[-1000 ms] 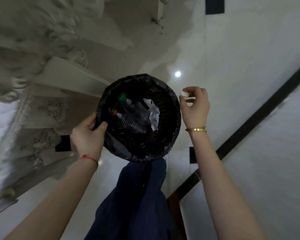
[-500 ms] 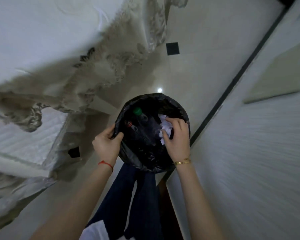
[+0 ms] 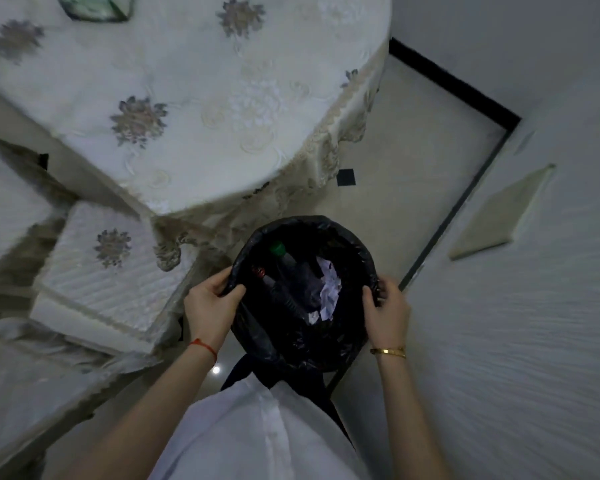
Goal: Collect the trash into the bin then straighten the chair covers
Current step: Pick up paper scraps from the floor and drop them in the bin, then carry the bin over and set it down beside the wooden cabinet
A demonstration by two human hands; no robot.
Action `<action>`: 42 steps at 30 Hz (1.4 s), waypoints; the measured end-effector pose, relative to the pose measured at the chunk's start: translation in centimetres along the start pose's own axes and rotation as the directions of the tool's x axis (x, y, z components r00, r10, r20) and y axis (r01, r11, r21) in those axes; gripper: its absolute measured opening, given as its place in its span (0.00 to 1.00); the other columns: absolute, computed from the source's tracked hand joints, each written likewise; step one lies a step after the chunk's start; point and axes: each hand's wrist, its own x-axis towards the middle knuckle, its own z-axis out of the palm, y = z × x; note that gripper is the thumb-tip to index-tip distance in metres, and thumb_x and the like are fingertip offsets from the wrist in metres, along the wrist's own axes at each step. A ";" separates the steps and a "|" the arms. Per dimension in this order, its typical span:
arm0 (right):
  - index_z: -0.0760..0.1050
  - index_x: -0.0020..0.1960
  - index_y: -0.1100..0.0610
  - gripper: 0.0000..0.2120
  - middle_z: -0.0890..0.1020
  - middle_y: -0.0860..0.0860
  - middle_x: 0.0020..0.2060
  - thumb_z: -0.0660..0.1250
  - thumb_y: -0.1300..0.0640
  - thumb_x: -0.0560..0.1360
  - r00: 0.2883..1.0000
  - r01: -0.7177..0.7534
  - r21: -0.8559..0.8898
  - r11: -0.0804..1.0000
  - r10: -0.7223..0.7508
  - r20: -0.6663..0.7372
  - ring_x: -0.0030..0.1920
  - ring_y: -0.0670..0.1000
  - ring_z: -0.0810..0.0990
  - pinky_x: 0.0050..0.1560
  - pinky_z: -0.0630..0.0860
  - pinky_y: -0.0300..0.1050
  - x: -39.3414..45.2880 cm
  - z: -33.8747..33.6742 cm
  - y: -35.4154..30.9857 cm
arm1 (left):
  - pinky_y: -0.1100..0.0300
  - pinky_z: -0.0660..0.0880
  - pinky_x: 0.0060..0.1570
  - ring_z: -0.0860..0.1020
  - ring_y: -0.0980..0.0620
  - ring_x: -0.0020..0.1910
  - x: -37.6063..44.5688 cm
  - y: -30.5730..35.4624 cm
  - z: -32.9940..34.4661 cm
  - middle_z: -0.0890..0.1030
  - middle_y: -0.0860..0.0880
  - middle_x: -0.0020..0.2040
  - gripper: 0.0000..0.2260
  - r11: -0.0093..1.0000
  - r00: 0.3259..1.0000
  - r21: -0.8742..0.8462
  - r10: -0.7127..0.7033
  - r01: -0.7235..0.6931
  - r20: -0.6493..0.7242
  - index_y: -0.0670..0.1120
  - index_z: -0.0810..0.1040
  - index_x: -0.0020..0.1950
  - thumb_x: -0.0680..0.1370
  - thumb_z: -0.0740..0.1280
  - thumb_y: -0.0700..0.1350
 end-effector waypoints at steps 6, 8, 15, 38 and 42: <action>0.76 0.53 0.54 0.09 0.78 0.42 0.40 0.66 0.63 0.75 0.991 0.087 0.086 0.992 -0.095 0.095 0.39 0.37 0.77 0.39 0.70 0.30 -1.8 -1.2 -4.9 | 0.67 0.77 0.49 0.80 0.55 0.49 -3.6 1.7 -4.7 0.82 0.51 0.53 0.17 0.998 0.986 0.008 0.060 -0.059 -0.154 0.42 0.81 0.61 0.73 0.72 0.36; 0.74 0.53 0.52 0.09 0.76 0.37 0.39 0.66 0.63 0.75 0.974 0.131 0.098 0.987 -0.146 0.175 0.40 0.33 0.76 0.40 0.70 0.26 -1.9 -1.3 -6.3 | 0.55 0.79 0.54 0.82 0.53 0.50 -4.8 1.2 -6.3 0.84 0.50 0.51 0.17 0.998 0.980 -0.042 0.032 -0.041 -0.198 0.45 0.82 0.60 0.72 0.72 0.36; 0.73 0.53 0.50 0.11 0.77 0.41 0.41 0.68 0.62 0.74 0.840 0.358 0.093 0.929 -0.364 0.403 0.42 0.40 0.77 0.44 0.76 0.40 -2.6 0.0 -9.7 | 0.56 0.79 0.52 0.82 0.61 0.48 -10.4 -1.1 -10.1 0.84 0.61 0.44 0.16 0.984 0.916 -0.178 -0.068 -0.003 -0.394 0.48 0.83 0.56 0.71 0.72 0.35; 0.77 0.55 0.55 0.13 0.80 0.43 0.39 0.72 0.61 0.71 0.115 0.776 0.316 0.546 -0.615 0.780 0.40 0.43 0.80 0.44 0.77 0.39 -28.3 11.2 -15.1 | 0.59 0.73 0.58 0.80 0.52 0.55 -35.6 -20.9 -21.1 0.83 0.44 0.55 0.18 0.778 0.345 -0.613 -0.618 0.140 -0.706 0.40 0.80 0.60 0.70 0.74 0.36; 0.77 0.53 0.57 0.12 0.80 0.45 0.39 0.73 0.61 0.70 0.008 0.794 0.373 0.480 -0.621 0.783 0.39 0.45 0.79 0.41 0.71 0.34 -37.1 13.9 -15.5 | 0.58 0.74 0.55 0.80 0.53 0.54 -41.2 -25.4 -25.7 0.84 0.45 0.53 0.17 0.769 0.257 -0.618 -0.638 0.165 -0.725 0.42 0.82 0.58 0.70 0.74 0.37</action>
